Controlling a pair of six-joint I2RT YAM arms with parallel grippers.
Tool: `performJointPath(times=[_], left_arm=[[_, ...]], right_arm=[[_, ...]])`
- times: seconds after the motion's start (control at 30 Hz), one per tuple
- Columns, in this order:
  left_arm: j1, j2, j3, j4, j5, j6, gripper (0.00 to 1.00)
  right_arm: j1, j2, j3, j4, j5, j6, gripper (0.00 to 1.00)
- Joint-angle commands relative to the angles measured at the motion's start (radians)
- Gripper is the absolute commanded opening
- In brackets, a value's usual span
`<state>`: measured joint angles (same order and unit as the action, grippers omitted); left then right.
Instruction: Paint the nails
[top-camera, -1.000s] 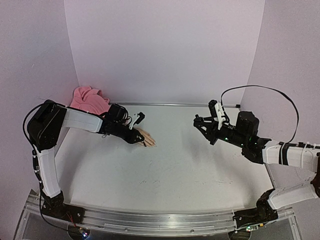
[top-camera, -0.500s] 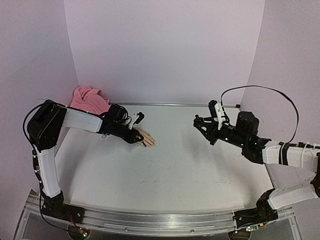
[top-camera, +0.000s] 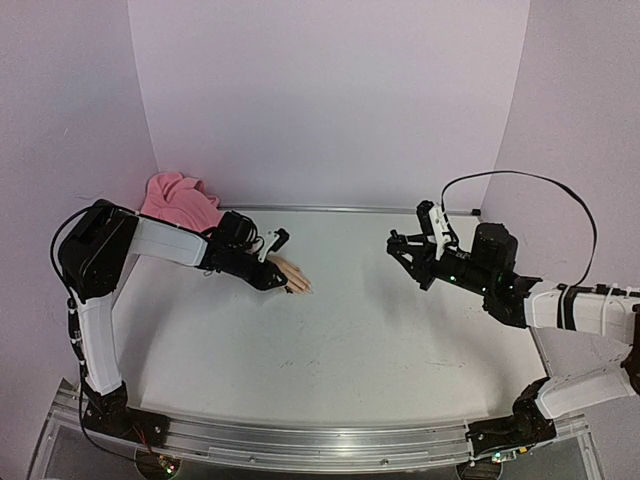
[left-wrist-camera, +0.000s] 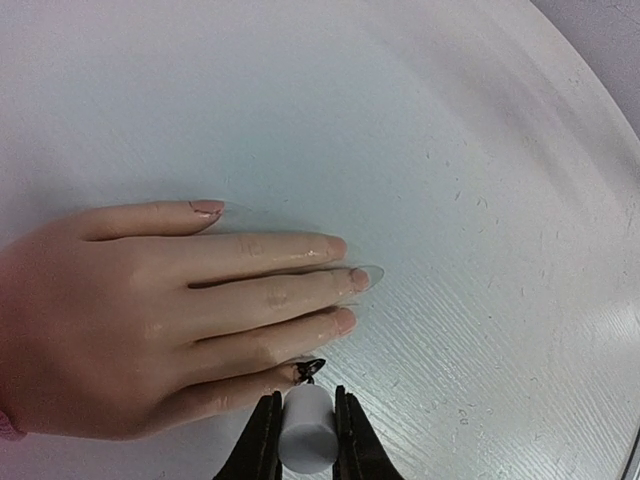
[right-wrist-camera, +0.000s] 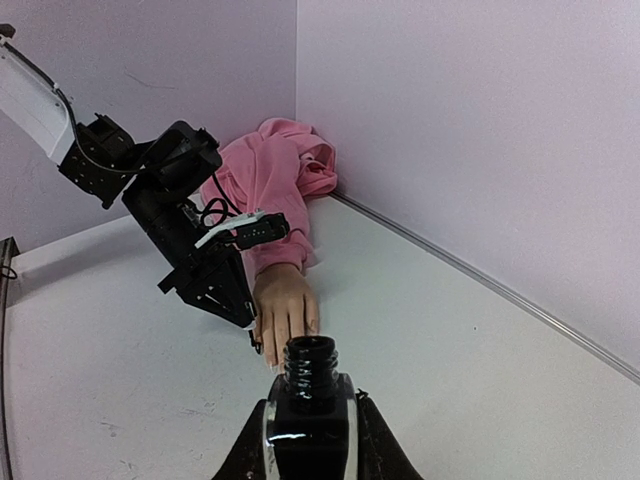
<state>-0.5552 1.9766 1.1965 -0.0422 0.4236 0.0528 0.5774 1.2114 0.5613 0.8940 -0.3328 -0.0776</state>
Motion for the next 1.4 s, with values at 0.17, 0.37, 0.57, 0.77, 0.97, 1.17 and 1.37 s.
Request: performJointPath(times=[0.17,0.37,0.57,0.77,0.97,1.17,1.37], left_arm=[[0.006,0.004,0.046,0.035,0.008,0.012,0.00],[0.006,0.003,0.049,0.036,0.006,0.012,0.00],[0.006,-0.001,0.049,0.036,0.001,0.015,0.00],[0.006,-0.006,0.048,0.036,0.001,0.016,0.00],[0.006,-0.004,0.050,0.036,0.001,0.018,0.00],[0.006,0.002,0.060,0.035,0.002,0.019,0.00],[0.006,-0.007,0.055,0.036,0.009,0.018,0.00]], right_arm=[[-0.006,-0.001,0.014,0.086,-0.023,0.015,0.00],[-0.007,0.000,0.014,0.087,-0.024,0.016,0.00],[-0.008,0.000,0.014,0.089,-0.026,0.017,0.00],[-0.009,0.000,0.011,0.089,-0.026,0.019,0.00],[-0.009,-0.001,0.011,0.091,-0.028,0.019,0.00],[-0.010,0.000,0.009,0.091,-0.028,0.020,0.00],[-0.011,0.002,0.011,0.091,-0.031,0.021,0.00]])
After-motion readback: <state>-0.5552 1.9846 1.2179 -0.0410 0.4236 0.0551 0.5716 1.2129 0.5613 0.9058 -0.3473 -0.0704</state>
